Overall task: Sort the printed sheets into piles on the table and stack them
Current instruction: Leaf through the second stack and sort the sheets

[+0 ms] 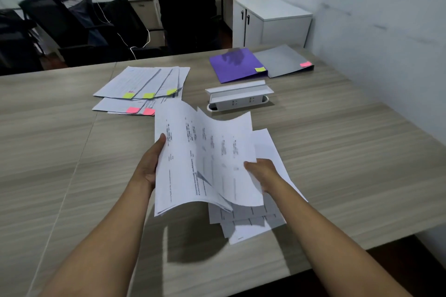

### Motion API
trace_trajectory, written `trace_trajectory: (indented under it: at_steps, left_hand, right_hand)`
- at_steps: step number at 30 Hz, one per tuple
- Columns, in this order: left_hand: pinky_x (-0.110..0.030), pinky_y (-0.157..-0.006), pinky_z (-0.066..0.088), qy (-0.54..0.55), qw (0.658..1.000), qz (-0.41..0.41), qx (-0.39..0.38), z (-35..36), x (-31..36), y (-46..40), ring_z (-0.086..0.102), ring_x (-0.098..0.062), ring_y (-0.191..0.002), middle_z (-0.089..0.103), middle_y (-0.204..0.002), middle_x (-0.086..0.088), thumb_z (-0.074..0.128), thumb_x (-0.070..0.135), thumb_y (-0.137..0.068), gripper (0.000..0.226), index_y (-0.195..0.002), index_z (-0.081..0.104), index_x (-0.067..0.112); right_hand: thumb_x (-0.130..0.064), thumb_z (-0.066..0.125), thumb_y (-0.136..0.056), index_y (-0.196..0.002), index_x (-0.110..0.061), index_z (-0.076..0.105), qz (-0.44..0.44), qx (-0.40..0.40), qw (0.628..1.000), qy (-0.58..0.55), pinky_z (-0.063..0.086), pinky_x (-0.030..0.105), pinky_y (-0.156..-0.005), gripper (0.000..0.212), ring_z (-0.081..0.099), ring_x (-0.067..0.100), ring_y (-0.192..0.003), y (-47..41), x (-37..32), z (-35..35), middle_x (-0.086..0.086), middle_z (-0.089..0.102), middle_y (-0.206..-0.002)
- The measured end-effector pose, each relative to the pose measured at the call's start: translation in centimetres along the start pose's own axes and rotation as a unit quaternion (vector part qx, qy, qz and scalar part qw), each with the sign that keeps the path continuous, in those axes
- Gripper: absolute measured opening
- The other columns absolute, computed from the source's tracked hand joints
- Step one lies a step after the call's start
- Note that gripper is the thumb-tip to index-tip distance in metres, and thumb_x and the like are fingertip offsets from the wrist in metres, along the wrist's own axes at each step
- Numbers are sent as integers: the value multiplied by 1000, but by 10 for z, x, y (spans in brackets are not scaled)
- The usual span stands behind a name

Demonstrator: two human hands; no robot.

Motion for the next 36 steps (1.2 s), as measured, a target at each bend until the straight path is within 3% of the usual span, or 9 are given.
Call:
trace_trajectory:
  at_steps: [4, 8, 12, 14, 16, 18, 20, 30, 36]
  left_hand:
    - [-43, -72, 60, 5, 1000, 5, 6, -7, 5, 2, 73, -28, -81, 75, -99, -12, 54, 48, -89, 41, -106, 72, 14]
    - [-42, -71, 60, -1, 1000, 14, 2, -10, 9, 4, 72, -28, -83, 74, -102, -12, 54, 49, -88, 45, -114, 67, 14]
    - [-41, -70, 60, 9, 1000, 17, -18, 0, 7, 3, 73, -28, -83, 74, -101, -12, 49, 48, -92, 45, -115, 66, 13]
    - [-42, -71, 60, 10, 1000, 14, -25, 6, 2, 3, 72, -28, -84, 74, -102, -12, 47, 47, -93, 45, -113, 68, 13]
    - [-41, -70, 60, 7, 1000, 12, -28, 12, -1, 1, 73, -28, -84, 74, -102, -13, 46, 46, -94, 45, -104, 74, 13]
    - [-40, -67, 60, 6, 1000, 14, -27, 16, -4, 1, 73, -28, -83, 75, -99, -12, 46, 45, -94, 45, -97, 78, 14]
    - [-40, -67, 60, 12, 1000, 12, -26, 16, -5, 1, 73, -27, -82, 75, -98, -12, 46, 46, -94, 45, -95, 78, 14]
    - [-41, -74, 60, 2, 999, 14, -32, 12, -3, 0, 71, -27, -92, 74, -106, -10, 43, 49, -94, 47, -115, 67, 14]
    - [-40, -69, 60, -3, 1000, 22, -18, -2, 6, 2, 73, -25, -82, 75, -99, -10, 46, 48, -94, 45, -115, 65, 14]
  right_hand:
    - [-4, 55, -82, -87, 4, 66, -15, 101, 985, 140, 41, 26, -70, 15, 63, 33, -92, -5, 13, -40, 17, 66, -96]
    - [-7, 53, -82, -116, 3, 57, 2, 133, 960, 247, 48, 33, -84, 36, 56, 36, -109, -8, 18, -56, 20, 58, -122]
    - [-24, 64, -83, -133, -13, 39, -63, 225, 919, 319, 34, 44, -100, 58, 35, 37, -123, 11, -8, -40, 16, 31, -140]
    - [-36, 61, -87, -128, -12, 49, -84, 132, 962, 223, 40, 38, -96, 49, 46, 33, -119, 12, -16, -11, 13, 45, -136]
    - [-44, 58, -88, -112, -9, 59, 27, -53, 998, 35, 49, 36, -87, 42, 59, 27, -99, 14, -9, 26, 10, 62, -114]
    - [-41, 64, -86, -103, -8, 62, 127, -166, 969, -130, 53, 37, -85, 38, 61, 25, -89, 26, -6, 50, 7, 62, -95]
    - [-25, 72, -83, -111, -3, 64, 120, -176, 957, -194, 52, 41, -94, 37, 63, 26, -90, 24, -8, 57, 10, 65, -98]
    - [-20, 58, -92, -121, 3, 59, 48, -94, 991, -86, 47, 47, -101, 36, 62, 33, -112, -1, -3, 25, 20, 64, -122]
    - [-13, 51, -90, -108, 1, 65, 0, 87, 987, 135, 45, 25, -81, 26, 61, 30, -104, -17, 21, -31, 15, 63, -123]
Point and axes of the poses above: each hand's wrist, its own y-axis away from the middle knuckle, its own z-axis out of the palm, x = y × z, the point moved 7 cm from there along -y, towards the middle knuckle
